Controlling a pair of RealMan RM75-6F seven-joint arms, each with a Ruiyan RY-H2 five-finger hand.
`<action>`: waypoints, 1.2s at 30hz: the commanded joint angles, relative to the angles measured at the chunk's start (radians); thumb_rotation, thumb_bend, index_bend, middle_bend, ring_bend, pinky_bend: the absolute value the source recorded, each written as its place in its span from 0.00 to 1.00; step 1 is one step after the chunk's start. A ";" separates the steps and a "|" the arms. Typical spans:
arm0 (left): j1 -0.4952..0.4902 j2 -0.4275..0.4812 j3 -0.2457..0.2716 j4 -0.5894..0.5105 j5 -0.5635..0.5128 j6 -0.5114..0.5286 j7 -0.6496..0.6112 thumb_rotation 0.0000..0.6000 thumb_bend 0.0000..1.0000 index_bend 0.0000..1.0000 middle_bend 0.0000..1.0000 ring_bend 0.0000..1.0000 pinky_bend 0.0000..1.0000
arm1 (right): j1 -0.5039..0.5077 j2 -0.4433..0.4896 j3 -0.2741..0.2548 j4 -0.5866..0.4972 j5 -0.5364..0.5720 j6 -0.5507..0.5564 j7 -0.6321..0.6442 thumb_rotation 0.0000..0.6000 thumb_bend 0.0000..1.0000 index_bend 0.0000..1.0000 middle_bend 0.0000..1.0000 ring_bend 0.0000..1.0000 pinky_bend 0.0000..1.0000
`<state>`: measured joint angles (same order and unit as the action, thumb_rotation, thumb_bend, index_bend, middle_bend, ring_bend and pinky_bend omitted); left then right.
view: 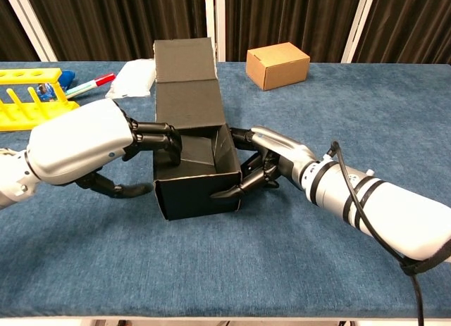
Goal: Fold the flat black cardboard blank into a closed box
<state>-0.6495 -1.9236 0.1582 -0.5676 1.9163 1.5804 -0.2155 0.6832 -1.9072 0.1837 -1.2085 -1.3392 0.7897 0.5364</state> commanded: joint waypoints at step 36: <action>-0.013 0.057 -0.009 -0.107 -0.038 -0.050 0.111 1.00 0.09 0.29 0.32 0.70 0.96 | -0.002 0.013 0.012 -0.042 -0.001 0.049 0.008 1.00 0.23 0.43 0.33 0.79 0.99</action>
<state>-0.6671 -1.8697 0.1536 -0.6688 1.8836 1.5260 -0.1005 0.6798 -1.8946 0.1926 -1.2502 -1.3433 0.8388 0.5462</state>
